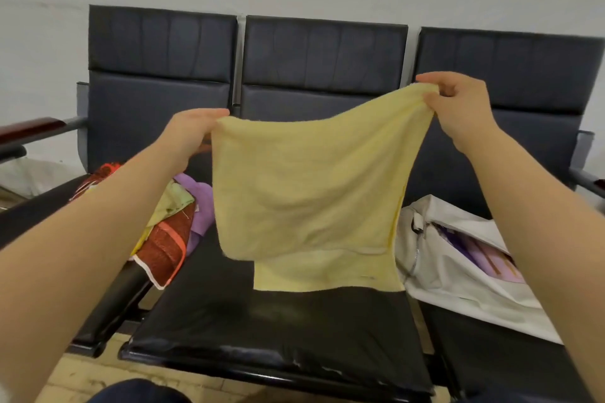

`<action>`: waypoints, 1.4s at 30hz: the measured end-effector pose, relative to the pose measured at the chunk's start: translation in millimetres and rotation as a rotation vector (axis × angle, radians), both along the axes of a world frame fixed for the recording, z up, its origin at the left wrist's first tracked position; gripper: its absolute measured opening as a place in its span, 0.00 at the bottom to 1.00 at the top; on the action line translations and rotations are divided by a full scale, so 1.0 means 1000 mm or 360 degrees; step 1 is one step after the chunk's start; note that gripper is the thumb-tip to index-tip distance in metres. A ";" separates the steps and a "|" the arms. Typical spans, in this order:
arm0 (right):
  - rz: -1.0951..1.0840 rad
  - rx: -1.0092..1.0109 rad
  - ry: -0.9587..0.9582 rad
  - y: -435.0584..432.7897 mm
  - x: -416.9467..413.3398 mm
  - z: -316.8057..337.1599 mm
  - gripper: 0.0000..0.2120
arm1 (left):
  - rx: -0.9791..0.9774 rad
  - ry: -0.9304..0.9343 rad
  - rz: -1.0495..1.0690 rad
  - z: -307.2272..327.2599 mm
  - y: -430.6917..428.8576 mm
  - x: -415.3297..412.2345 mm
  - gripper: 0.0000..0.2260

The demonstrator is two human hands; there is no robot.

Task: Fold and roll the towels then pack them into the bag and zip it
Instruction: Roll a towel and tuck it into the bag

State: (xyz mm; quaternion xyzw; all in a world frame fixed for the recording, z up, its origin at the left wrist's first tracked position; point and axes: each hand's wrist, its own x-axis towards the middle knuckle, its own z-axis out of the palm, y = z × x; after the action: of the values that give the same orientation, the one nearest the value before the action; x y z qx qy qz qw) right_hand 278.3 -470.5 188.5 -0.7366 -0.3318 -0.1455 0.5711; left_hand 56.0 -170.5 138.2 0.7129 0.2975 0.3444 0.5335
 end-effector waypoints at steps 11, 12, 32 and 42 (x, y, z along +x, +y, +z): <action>0.0051 -0.0007 0.0391 0.005 0.009 0.007 0.21 | -0.0129 -0.0159 -0.0097 0.007 0.009 -0.001 0.16; 0.0035 0.0002 0.0407 0.006 0.008 0.007 0.19 | -0.0132 -0.0212 -0.0045 0.007 0.008 -0.001 0.15; -0.0011 -0.0285 0.0063 -0.003 -0.002 0.009 0.10 | 0.0651 -0.0171 0.0434 0.004 0.019 -0.007 0.06; 0.0497 0.0066 0.0936 -0.010 0.014 -0.006 0.08 | 0.0152 -0.0242 0.0256 0.003 0.025 0.000 0.10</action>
State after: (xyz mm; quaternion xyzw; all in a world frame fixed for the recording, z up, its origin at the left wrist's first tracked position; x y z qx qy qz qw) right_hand 292.0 -480.1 182.5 -0.6754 -0.2585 0.1559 0.6728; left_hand 55.7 -145.7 141.2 0.6831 0.2957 0.4530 0.4906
